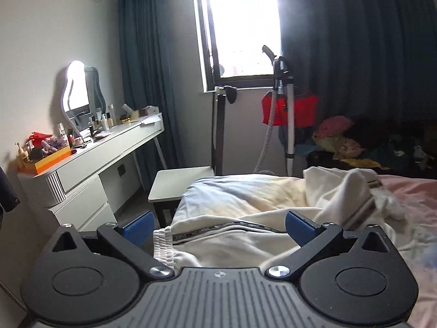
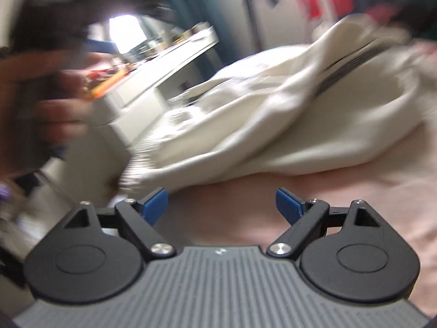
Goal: Fold clothes
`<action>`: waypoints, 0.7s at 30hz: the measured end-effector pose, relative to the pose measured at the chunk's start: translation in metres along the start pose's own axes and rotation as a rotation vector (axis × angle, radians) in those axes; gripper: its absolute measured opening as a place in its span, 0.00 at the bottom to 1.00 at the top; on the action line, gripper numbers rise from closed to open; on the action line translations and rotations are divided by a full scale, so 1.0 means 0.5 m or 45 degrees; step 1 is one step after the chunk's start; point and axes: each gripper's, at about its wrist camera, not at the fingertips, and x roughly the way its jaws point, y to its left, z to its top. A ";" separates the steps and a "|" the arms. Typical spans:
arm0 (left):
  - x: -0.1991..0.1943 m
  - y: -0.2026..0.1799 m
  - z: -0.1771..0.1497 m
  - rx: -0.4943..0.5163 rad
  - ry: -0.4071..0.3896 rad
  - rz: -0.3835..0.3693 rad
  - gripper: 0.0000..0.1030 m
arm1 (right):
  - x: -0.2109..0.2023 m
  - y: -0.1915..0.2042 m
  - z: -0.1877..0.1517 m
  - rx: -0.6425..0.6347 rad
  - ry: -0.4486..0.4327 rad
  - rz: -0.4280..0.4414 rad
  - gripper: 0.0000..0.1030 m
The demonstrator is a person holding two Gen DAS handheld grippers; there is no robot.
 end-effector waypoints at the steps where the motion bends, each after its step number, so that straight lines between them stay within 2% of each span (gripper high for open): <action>1: -0.032 -0.014 -0.006 -0.006 0.006 -0.020 1.00 | -0.021 -0.017 -0.015 -0.053 -0.035 -0.079 0.86; 4: -0.105 -0.053 -0.045 -0.041 0.023 -0.039 1.00 | -0.044 -0.083 -0.071 -0.187 -0.114 -0.313 0.86; 6: -0.133 -0.074 -0.082 -0.060 0.037 -0.043 1.00 | -0.044 -0.135 -0.098 -0.202 -0.109 -0.375 0.86; 10: -0.142 -0.095 -0.179 -0.137 0.083 -0.013 1.00 | -0.005 -0.219 -0.131 -0.068 -0.060 -0.393 0.85; 12: -0.128 -0.102 -0.231 -0.165 0.119 0.030 1.00 | 0.015 -0.237 -0.131 -0.038 -0.058 -0.394 0.85; 14: -0.111 -0.110 -0.282 -0.177 0.158 0.044 1.00 | 0.052 -0.248 -0.130 -0.022 -0.011 -0.417 0.85; 16: -0.084 -0.118 -0.332 -0.179 0.219 0.050 1.00 | 0.070 -0.244 -0.136 -0.058 -0.015 -0.428 0.89; 18: -0.066 -0.120 -0.356 -0.200 0.278 0.037 1.00 | 0.080 -0.232 -0.150 -0.117 -0.038 -0.456 0.91; 20: -0.055 -0.117 -0.371 -0.236 0.293 0.009 1.00 | 0.088 -0.221 -0.161 -0.143 -0.066 -0.491 1.00; 21: -0.051 -0.116 -0.374 -0.238 0.292 0.010 1.00 | 0.089 -0.219 -0.163 -0.146 -0.069 -0.503 1.00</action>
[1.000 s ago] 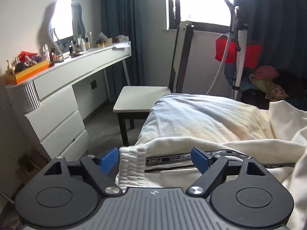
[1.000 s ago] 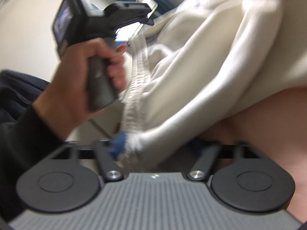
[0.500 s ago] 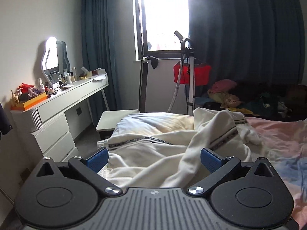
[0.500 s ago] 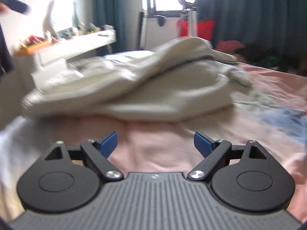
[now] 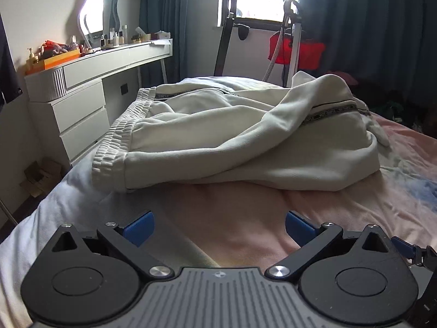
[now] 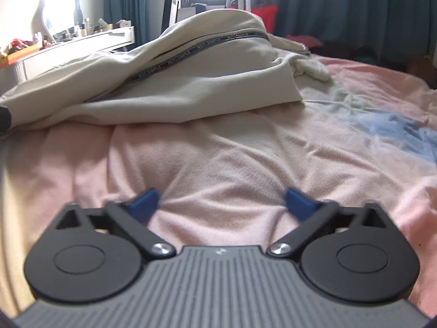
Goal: Fold clothes
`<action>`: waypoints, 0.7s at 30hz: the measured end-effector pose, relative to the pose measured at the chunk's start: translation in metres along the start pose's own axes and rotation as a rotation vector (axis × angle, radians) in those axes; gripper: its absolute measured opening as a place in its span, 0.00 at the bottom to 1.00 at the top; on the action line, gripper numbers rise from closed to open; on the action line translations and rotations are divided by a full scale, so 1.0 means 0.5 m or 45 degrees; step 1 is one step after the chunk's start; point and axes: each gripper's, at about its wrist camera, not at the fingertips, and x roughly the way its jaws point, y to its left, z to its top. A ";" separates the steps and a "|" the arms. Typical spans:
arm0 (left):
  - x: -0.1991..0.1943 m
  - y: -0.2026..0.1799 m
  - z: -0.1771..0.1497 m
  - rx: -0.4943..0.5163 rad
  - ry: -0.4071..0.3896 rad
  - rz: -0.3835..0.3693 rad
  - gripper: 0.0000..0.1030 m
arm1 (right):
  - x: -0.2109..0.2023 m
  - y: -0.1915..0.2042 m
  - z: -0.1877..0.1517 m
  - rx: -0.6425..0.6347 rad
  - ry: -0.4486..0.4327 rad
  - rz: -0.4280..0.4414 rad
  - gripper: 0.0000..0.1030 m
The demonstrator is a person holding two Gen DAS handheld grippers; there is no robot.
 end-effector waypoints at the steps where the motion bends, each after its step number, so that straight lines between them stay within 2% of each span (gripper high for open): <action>1: 0.000 0.001 -0.001 0.003 -0.011 -0.001 1.00 | 0.000 0.003 -0.001 -0.001 -0.003 -0.011 1.00; 4: 0.011 0.006 0.005 0.005 -0.033 -0.006 1.00 | 0.000 -0.001 0.000 0.024 -0.002 -0.007 1.00; 8: 0.035 0.011 0.009 -0.010 -0.006 -0.023 1.00 | -0.008 -0.008 -0.006 0.070 -0.023 0.001 1.00; 14: 0.042 0.012 0.013 -0.015 -0.027 -0.056 1.00 | -0.002 -0.038 -0.007 0.172 -0.017 0.084 1.00; 21: 0.059 0.003 0.007 -0.009 -0.001 -0.051 1.00 | 0.000 -0.034 -0.007 0.171 -0.014 0.081 1.00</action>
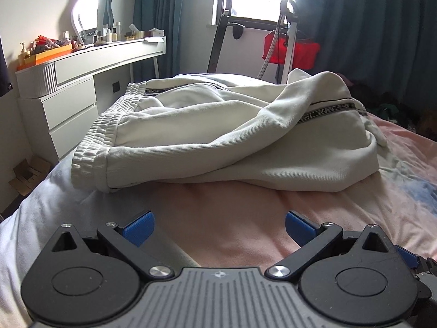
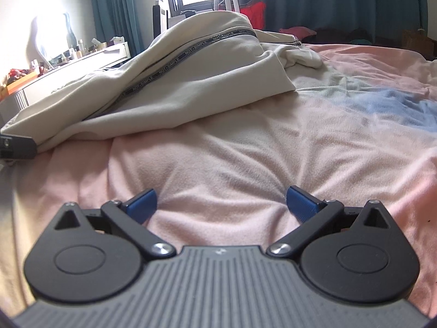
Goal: Fold clothes
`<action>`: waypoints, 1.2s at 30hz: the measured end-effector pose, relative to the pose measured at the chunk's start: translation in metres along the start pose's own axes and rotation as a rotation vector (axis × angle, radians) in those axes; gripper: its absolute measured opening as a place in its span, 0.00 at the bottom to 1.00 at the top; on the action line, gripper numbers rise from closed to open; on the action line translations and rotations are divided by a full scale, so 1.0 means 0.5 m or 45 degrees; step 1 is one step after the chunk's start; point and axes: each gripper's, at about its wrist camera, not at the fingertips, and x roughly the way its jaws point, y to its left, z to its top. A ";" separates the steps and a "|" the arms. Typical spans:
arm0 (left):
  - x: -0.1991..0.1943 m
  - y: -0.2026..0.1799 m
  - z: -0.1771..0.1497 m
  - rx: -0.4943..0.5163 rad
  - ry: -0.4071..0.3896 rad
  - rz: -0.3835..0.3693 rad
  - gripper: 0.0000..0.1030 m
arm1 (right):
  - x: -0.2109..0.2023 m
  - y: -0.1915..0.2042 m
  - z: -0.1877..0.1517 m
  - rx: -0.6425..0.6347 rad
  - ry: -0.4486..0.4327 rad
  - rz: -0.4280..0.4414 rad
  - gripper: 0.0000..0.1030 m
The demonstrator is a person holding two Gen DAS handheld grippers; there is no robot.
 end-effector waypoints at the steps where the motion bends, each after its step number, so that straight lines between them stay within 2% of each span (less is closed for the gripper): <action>1: 0.001 0.000 0.000 0.002 -0.002 0.001 1.00 | 0.000 0.000 0.000 0.001 0.000 0.001 1.00; 10: 0.001 -0.018 0.002 0.024 -0.020 -0.050 1.00 | 0.002 -0.001 0.002 0.000 0.002 0.001 1.00; 17: -0.022 -0.050 -0.016 0.130 -0.055 -0.074 1.00 | 0.002 -0.001 0.002 0.001 0.003 0.001 1.00; 36: -0.025 -0.057 -0.026 0.139 -0.038 -0.114 1.00 | 0.001 -0.001 0.002 0.002 0.005 0.000 1.00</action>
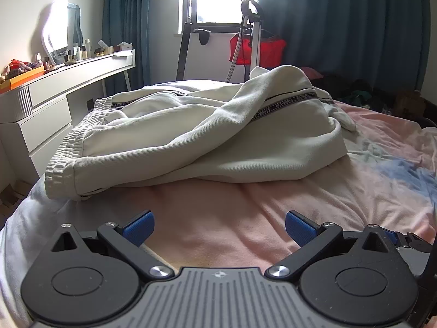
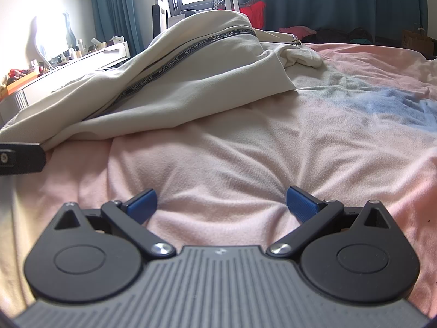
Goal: Fold clothes
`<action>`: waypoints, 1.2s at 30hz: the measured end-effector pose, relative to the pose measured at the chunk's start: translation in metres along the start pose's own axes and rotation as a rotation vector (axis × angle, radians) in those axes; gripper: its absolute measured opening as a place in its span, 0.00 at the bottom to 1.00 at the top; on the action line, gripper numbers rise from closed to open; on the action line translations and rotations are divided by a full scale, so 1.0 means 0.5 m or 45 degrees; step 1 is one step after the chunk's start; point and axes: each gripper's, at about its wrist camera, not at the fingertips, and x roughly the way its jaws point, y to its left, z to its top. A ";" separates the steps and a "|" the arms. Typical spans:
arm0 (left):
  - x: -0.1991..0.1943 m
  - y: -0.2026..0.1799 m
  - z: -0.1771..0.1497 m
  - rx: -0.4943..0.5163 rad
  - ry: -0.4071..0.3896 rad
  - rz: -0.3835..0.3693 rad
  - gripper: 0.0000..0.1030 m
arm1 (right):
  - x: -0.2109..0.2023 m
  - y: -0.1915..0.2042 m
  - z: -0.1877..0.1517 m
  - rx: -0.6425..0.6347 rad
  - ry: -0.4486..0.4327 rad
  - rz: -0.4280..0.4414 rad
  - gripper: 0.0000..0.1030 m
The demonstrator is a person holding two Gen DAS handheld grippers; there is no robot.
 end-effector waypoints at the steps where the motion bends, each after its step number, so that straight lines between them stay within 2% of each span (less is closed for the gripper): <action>1: 0.000 0.001 0.000 -0.003 0.002 0.000 1.00 | 0.000 0.000 0.000 0.000 0.000 0.000 1.00; 5: 0.004 0.009 0.000 -0.028 0.017 0.001 1.00 | 0.000 0.000 0.000 0.000 0.000 0.000 1.00; 18: 0.001 0.018 0.008 -0.049 -0.030 0.010 1.00 | -0.001 -0.003 -0.003 0.009 -0.008 0.005 1.00; 22: 0.012 0.024 0.006 -0.080 -0.015 -0.016 1.00 | 0.004 0.001 0.001 -0.004 0.010 -0.006 1.00; 26: 0.018 0.016 0.010 -0.064 -0.036 -0.027 1.00 | 0.006 0.002 -0.003 -0.010 0.000 -0.006 1.00; 29: 0.026 0.007 0.015 -0.043 -0.028 -0.092 1.00 | 0.009 0.001 0.000 -0.006 0.017 -0.002 1.00; 33: 0.049 -0.017 0.021 0.040 -0.057 -0.099 0.98 | -0.008 -0.004 0.014 0.013 0.010 0.012 1.00; 36: 0.079 -0.028 0.052 0.071 -0.081 -0.096 0.98 | -0.052 -0.025 0.049 0.054 -0.059 0.000 1.00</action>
